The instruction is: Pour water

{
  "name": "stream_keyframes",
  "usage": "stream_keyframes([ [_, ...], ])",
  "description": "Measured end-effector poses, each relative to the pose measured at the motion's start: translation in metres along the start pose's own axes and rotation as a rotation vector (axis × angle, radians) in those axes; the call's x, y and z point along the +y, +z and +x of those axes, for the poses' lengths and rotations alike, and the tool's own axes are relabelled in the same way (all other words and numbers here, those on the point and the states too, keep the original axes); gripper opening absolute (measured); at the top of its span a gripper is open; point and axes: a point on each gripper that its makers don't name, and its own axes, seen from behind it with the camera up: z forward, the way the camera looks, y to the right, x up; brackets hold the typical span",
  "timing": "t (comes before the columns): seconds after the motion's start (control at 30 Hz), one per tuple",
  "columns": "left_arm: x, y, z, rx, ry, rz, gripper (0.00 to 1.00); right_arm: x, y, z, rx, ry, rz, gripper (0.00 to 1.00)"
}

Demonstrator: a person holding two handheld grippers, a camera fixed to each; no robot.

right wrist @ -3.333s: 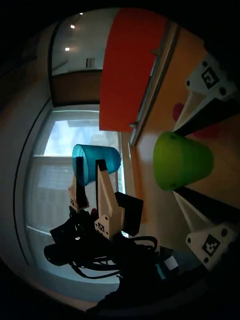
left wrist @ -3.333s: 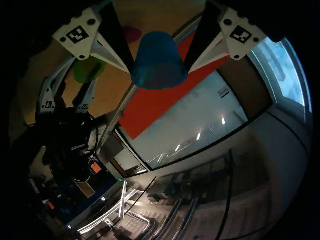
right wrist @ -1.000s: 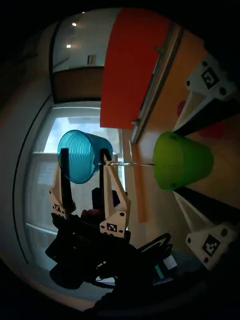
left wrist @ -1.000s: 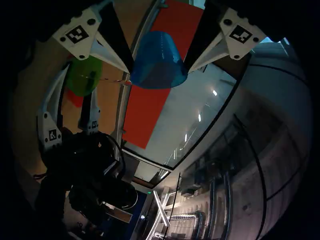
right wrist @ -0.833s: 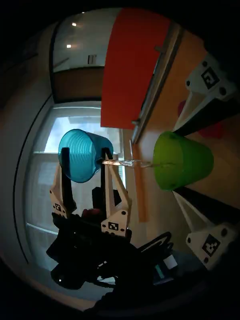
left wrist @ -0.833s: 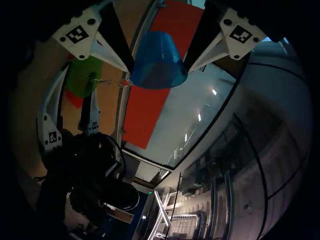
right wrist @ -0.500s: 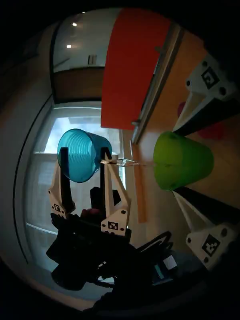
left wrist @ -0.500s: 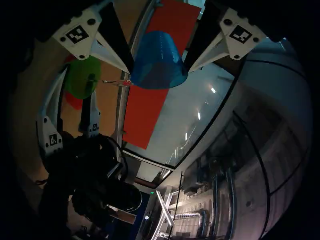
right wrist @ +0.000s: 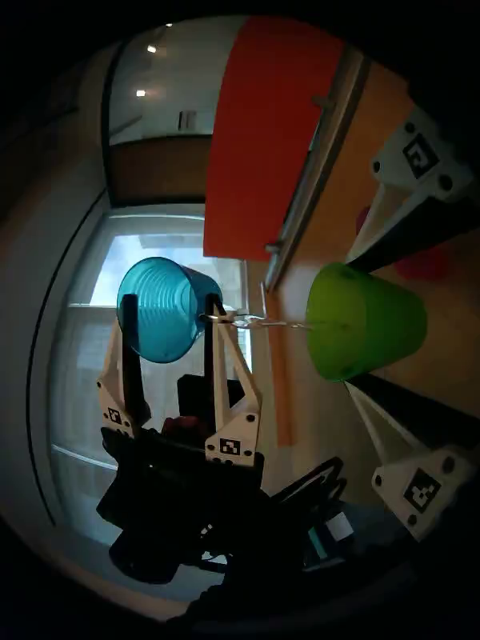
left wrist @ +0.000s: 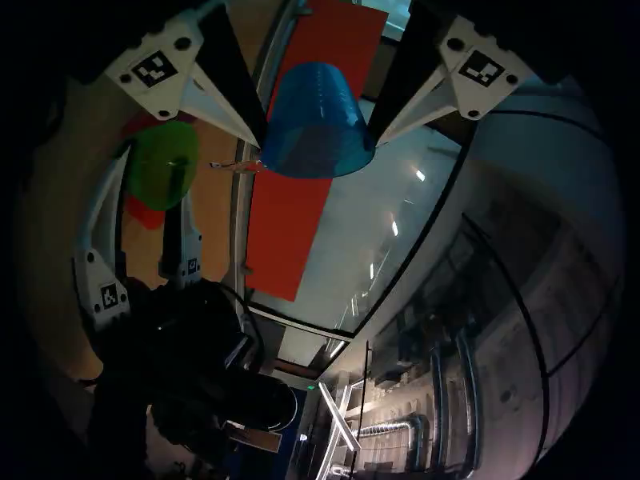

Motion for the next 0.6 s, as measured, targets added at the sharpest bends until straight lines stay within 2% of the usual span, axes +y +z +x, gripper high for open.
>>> stream_keyframes([
  [0.37,-0.0032,-0.0002,0.0056,0.007,0.057,0.008,0.86,-0.0015,-0.0019,0.0037,0.003,-0.01,-0.002,0.89],
  [0.6,0.0,-0.0013,0.0075,0.005,0.082,0.007,0.86,-0.0016,-0.0044,0.0033,0.005,-0.011,-0.003,0.89],
])
